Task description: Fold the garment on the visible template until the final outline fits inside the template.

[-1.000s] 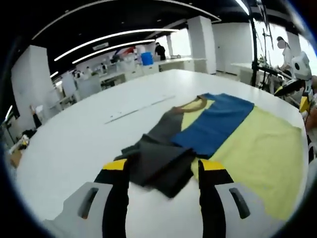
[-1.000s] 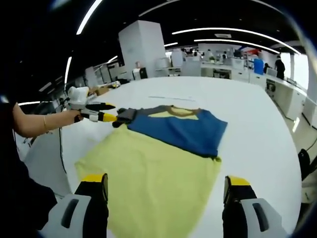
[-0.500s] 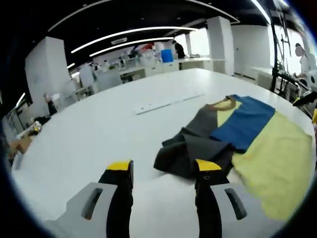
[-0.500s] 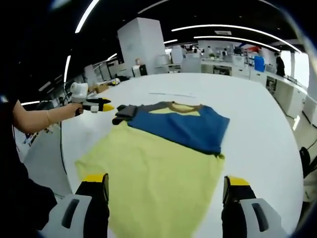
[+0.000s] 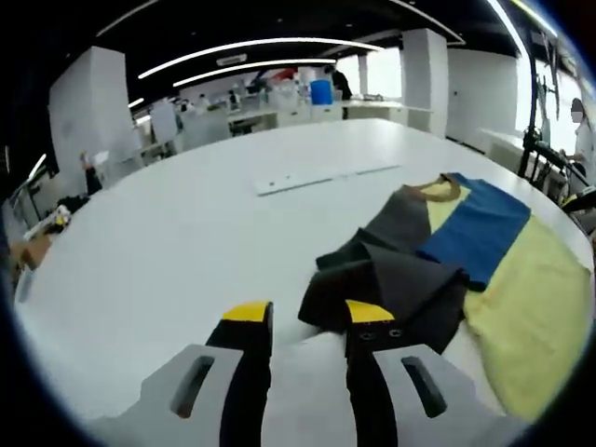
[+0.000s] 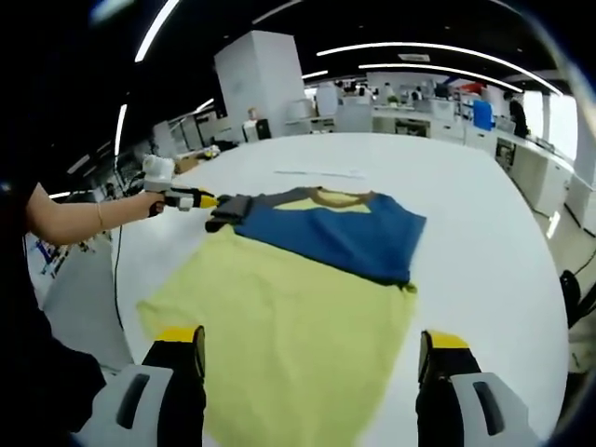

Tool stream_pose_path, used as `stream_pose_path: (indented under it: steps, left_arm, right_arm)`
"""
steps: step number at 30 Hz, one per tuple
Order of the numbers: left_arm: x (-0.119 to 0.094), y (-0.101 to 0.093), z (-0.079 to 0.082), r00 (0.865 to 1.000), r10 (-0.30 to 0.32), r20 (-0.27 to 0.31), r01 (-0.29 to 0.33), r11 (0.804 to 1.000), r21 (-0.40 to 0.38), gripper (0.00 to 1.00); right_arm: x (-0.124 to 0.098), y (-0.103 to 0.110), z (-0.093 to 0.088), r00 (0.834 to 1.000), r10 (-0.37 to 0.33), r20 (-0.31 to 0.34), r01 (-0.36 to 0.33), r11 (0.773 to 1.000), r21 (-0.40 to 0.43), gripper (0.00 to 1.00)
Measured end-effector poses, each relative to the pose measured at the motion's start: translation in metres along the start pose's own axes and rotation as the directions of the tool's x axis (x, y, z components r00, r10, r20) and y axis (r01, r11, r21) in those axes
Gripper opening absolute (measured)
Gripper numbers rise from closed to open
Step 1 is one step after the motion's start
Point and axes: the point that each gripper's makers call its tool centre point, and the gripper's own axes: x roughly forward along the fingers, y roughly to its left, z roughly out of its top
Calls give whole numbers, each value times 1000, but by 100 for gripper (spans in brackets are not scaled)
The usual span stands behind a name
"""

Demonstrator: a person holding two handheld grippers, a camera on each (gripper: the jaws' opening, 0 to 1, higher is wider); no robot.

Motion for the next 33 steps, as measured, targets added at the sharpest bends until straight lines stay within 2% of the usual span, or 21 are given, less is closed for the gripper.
stream_pose_path:
  steps: [5, 7, 11, 19, 22, 26, 30, 33]
  left_arm:
    - [5, -1, 0, 1000, -7, 5, 7, 1000, -19, 11]
    - [4, 2, -1, 1000, 5, -3, -5, 999, -53, 1]
    - [0, 3, -4, 1000, 9, -7, -9, 996, -85, 0]
    - [-14, 4, -4, 1000, 22, -19, -23, 999, -36, 0]
    - [-25, 1, 1, 1000, 20, -10, -20, 998, -51, 0]
    - [-40, -1, 6, 999, 38, 1, -38, 999, -18, 0]
    - [-60, 1, 9, 997, 77, 1, -77, 997, 17, 0]
    - [-77, 5, 10, 994, 111, 7, -111, 994, -11, 0]
  right_arm:
    - [-1, -2, -1, 1000, -10, -6, 10, 1000, 6, 94]
    - [-1, -2, -1, 1000, -11, -5, 11, 1000, 7, 94]
    - [-1, -1, 0, 1000, -10, -3, 10, 1000, 11, 93]
    - [0, 2, 1, 1000, 1, -1, -1, 1000, 1, 92]
    - [1, 4, 3, 1000, 9, 1, -9, 1000, -9, 92]
    - [1, 7, 5, 1000, 21, 8, -21, 1000, -17, 92]
    - [1, 9, 6, 999, 32, 11, -31, 999, -30, 91]
    - [2, 11, 7, 999, 41, 12, -40, 998, -39, 91]
